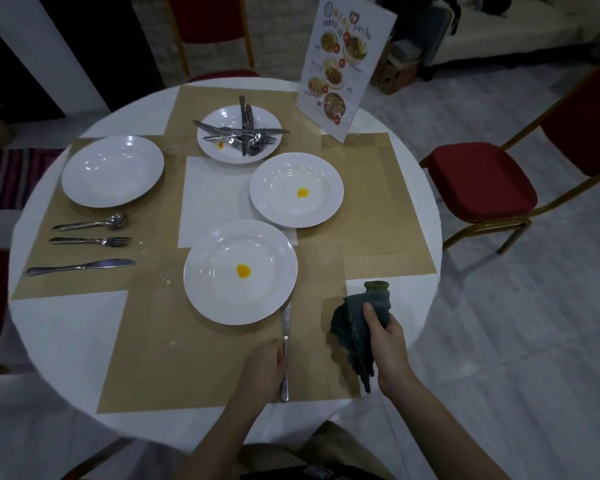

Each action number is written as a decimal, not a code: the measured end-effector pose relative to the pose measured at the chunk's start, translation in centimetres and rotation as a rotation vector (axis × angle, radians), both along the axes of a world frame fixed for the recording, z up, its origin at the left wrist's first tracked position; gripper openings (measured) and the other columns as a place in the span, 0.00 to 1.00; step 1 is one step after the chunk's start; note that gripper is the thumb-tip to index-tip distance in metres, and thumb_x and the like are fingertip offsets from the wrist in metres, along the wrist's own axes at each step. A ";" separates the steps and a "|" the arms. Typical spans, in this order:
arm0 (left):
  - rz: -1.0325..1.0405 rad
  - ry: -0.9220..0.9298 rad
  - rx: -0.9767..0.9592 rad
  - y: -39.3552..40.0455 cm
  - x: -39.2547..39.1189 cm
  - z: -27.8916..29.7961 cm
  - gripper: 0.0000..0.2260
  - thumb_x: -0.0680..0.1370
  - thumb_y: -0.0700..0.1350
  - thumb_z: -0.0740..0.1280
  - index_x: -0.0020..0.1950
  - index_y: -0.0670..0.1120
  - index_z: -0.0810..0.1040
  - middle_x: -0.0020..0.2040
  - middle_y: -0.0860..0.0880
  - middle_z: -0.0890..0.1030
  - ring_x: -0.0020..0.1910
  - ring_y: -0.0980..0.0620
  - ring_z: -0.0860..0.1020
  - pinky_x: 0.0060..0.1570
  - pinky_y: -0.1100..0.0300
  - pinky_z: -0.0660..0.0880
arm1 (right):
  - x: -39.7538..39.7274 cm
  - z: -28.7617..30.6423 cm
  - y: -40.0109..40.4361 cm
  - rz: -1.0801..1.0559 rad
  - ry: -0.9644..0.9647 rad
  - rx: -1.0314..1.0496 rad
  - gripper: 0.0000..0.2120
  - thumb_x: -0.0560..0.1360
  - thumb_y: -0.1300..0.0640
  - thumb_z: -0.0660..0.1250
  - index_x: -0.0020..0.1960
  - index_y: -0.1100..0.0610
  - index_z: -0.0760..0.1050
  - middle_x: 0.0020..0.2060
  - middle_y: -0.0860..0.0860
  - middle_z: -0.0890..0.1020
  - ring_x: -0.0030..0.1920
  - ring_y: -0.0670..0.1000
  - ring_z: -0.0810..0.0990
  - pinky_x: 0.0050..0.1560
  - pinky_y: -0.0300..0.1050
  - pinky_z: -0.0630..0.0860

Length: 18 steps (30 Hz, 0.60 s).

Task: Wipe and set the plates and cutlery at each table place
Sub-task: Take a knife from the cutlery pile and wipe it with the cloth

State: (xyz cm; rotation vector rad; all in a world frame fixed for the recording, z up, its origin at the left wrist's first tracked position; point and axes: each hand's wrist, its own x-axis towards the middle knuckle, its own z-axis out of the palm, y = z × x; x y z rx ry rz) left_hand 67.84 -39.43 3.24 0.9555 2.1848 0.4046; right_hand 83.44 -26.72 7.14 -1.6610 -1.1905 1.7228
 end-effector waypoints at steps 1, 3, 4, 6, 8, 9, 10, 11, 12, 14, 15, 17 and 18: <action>0.015 -0.009 0.001 -0.1 0.1 -0.1 0.09 0.80 0.45 0.61 0.40 0.45 0.72 0.31 0.57 0.66 0.33 0.57 0.68 0.36 0.66 0.63 | 0.0 0.0 -0.1 0.001 0.000 0.000 0.19 0.79 0.46 0.63 0.65 0.57 0.74 0.55 0.54 0.82 0.55 0.53 0.80 0.60 0.55 0.78; 0.032 -0.024 0.001 -0.2 0.1 -0.3 0.15 0.81 0.47 0.60 0.36 0.45 0.67 0.30 0.54 0.66 0.30 0.58 0.65 0.32 0.65 0.61 | -0.2 0.2 -0.1 0.004 0.002 0.002 0.19 0.80 0.47 0.63 0.65 0.58 0.74 0.55 0.54 0.82 0.55 0.53 0.80 0.59 0.53 0.78; 0.039 -0.024 0.001 -0.3 0.1 -0.3 0.17 0.81 0.48 0.60 0.33 0.46 0.64 0.30 0.53 0.66 0.28 0.58 0.64 0.30 0.65 0.62 | -0.3 0.3 -0.1 0.006 0.003 0.003 0.19 0.80 0.47 0.63 0.65 0.58 0.74 0.55 0.53 0.82 0.55 0.53 0.80 0.58 0.53 0.78; 0.054 -0.025 0.011 -0.4 0.1 -0.4 0.18 0.81 0.48 0.60 0.32 0.48 0.62 0.29 0.52 0.67 0.28 0.58 0.63 0.29 0.67 0.65 | -0.5 0.4 -0.1 0.015 0.003 0.005 0.19 0.80 0.48 0.62 0.65 0.58 0.74 0.55 0.53 0.82 0.55 0.53 0.80 0.57 0.51 0.79; 0.062 -0.030 0.021 -0.5 0.1 -0.4 0.18 0.81 0.46 0.61 0.32 0.49 0.62 0.30 0.53 0.67 0.28 0.59 0.63 0.32 0.69 0.67 | -0.9 0.7 -0.1 0.026 0.007 0.009 0.18 0.80 0.48 0.62 0.64 0.57 0.74 0.54 0.53 0.82 0.54 0.52 0.80 0.54 0.48 0.79; 0.069 -0.034 0.017 -0.6 0.2 -0.3 0.17 0.81 0.46 0.61 0.33 0.50 0.62 0.30 0.53 0.67 0.28 0.59 0.64 0.32 0.70 0.67 | -1.0 0.8 -0.1 0.032 0.010 0.012 0.17 0.80 0.48 0.62 0.63 0.57 0.75 0.54 0.52 0.82 0.54 0.51 0.80 0.50 0.45 0.78; 0.075 -0.031 0.011 -0.7 0.4 -0.3 0.17 0.81 0.47 0.61 0.33 0.50 0.62 0.31 0.53 0.67 0.29 0.59 0.65 0.32 0.71 0.67 | -1.2 0.9 -0.2 0.037 0.012 0.014 0.16 0.80 0.48 0.62 0.63 0.56 0.75 0.53 0.52 0.82 0.53 0.50 0.80 0.48 0.42 0.78; 0.071 -0.017 0.016 -0.7 0.6 -0.3 0.15 0.80 0.47 0.62 0.35 0.49 0.64 0.32 0.53 0.69 0.30 0.59 0.67 0.32 0.70 0.67 | -1.4 1.0 -0.2 0.039 0.014 0.013 0.15 0.80 0.48 0.62 0.62 0.55 0.75 0.53 0.51 0.82 0.53 0.50 0.80 0.46 0.41 0.77; 0.054 0.009 0.022 -0.7 0.7 -0.3 0.12 0.80 0.47 0.62 0.38 0.48 0.68 0.35 0.52 0.72 0.33 0.58 0.71 0.34 0.70 0.67 | -1.6 1.1 -0.2 0.043 0.014 0.011 0.15 0.80 0.48 0.62 0.62 0.55 0.74 0.53 0.51 0.82 0.52 0.50 0.80 0.45 0.40 0.77; 0.029 0.050 0.065 -0.7 1.1 -0.3 0.06 0.80 0.45 0.62 0.48 0.43 0.75 0.46 0.46 0.77 0.45 0.51 0.76 0.44 0.65 0.69 | -1.9 1.2 -0.2 0.056 0.012 0.011 0.14 0.80 0.48 0.62 0.62 0.54 0.74 0.52 0.50 0.82 0.52 0.49 0.80 0.44 0.40 0.77; 0.026 0.060 0.096 -0.6 1.2 -0.4 0.07 0.80 0.43 0.62 0.52 0.41 0.75 0.50 0.44 0.78 0.50 0.48 0.76 0.48 0.61 0.70 | -2.1 1.2 -0.2 0.060 0.011 0.010 0.14 0.80 0.47 0.62 0.62 0.54 0.74 0.52 0.49 0.81 0.52 0.48 0.80 0.44 0.39 0.76; 0.010 0.077 0.112 -0.2 1.4 -0.4 0.07 0.80 0.41 0.61 0.52 0.40 0.76 0.51 0.43 0.78 0.50 0.47 0.76 0.49 0.60 0.70 | -2.3 1.2 -0.2 0.067 0.011 0.011 0.15 0.80 0.47 0.61 0.62 0.53 0.74 0.51 0.48 0.81 0.51 0.48 0.80 0.43 0.39 0.76; -0.001 0.092 0.089 -0.1 1.5 -0.2 0.07 0.80 0.42 0.60 0.49 0.41 0.76 0.49 0.44 0.79 0.46 0.50 0.75 0.46 0.62 0.70 | -2.4 1.1 -0.1 0.072 0.007 0.011 0.15 0.80 0.47 0.61 0.62 0.54 0.74 0.51 0.48 0.81 0.51 0.48 0.80 0.43 0.39 0.76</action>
